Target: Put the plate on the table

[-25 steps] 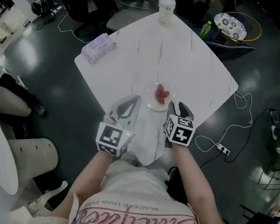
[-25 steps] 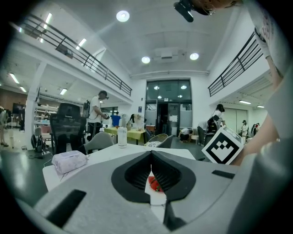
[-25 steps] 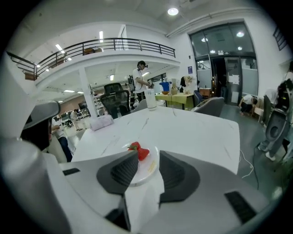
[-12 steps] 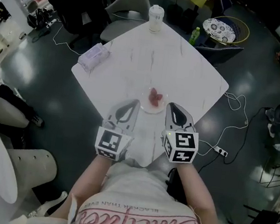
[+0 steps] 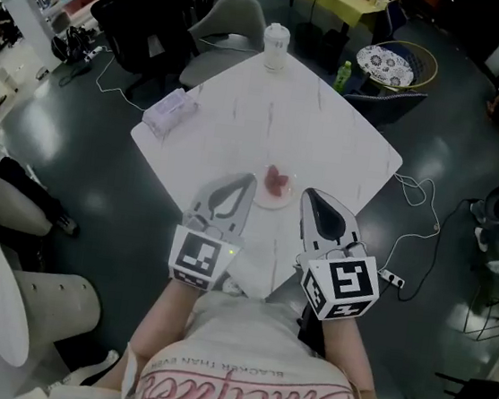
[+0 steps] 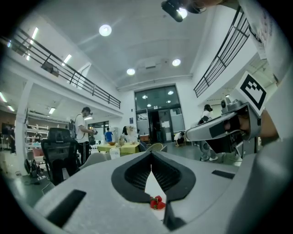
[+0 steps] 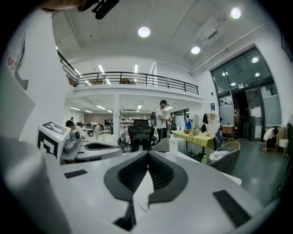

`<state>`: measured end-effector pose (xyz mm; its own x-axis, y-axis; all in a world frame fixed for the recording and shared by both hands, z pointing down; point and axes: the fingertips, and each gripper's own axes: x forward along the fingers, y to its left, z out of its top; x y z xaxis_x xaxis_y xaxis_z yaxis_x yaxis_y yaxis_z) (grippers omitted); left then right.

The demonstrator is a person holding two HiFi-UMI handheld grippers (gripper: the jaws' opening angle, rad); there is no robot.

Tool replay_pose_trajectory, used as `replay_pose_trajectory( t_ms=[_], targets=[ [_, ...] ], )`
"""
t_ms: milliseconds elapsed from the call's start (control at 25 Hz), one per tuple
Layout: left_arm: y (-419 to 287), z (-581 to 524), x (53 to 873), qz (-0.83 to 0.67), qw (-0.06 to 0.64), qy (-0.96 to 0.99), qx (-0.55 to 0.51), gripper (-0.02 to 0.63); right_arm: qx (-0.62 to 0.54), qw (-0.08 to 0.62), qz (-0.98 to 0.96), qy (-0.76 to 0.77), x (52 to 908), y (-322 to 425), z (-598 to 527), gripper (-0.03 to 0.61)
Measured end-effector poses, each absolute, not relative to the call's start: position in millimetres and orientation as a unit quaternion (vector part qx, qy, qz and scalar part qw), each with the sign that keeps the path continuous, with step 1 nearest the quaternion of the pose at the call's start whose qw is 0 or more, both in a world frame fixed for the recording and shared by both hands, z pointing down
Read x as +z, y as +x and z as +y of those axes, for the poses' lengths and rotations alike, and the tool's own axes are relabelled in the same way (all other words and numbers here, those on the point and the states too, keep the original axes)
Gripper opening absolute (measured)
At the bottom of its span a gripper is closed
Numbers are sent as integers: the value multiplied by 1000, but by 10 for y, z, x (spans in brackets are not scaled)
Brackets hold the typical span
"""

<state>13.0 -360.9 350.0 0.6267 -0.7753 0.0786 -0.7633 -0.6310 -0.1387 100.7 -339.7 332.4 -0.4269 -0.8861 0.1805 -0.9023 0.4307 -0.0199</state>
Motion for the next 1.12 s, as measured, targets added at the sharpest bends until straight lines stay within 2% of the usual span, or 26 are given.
replay_pose_trajectory(
  t_ms=[320,1120],
  targets=[
    [189,-3534,3138,417,67,-905,-42,5,24,53,-838,543,3122,997,-3322,5],
    [194,-3474,3169,416,64,-906,-38,5,39,62,-839,539,3194,947,-3254,5]
  ],
)
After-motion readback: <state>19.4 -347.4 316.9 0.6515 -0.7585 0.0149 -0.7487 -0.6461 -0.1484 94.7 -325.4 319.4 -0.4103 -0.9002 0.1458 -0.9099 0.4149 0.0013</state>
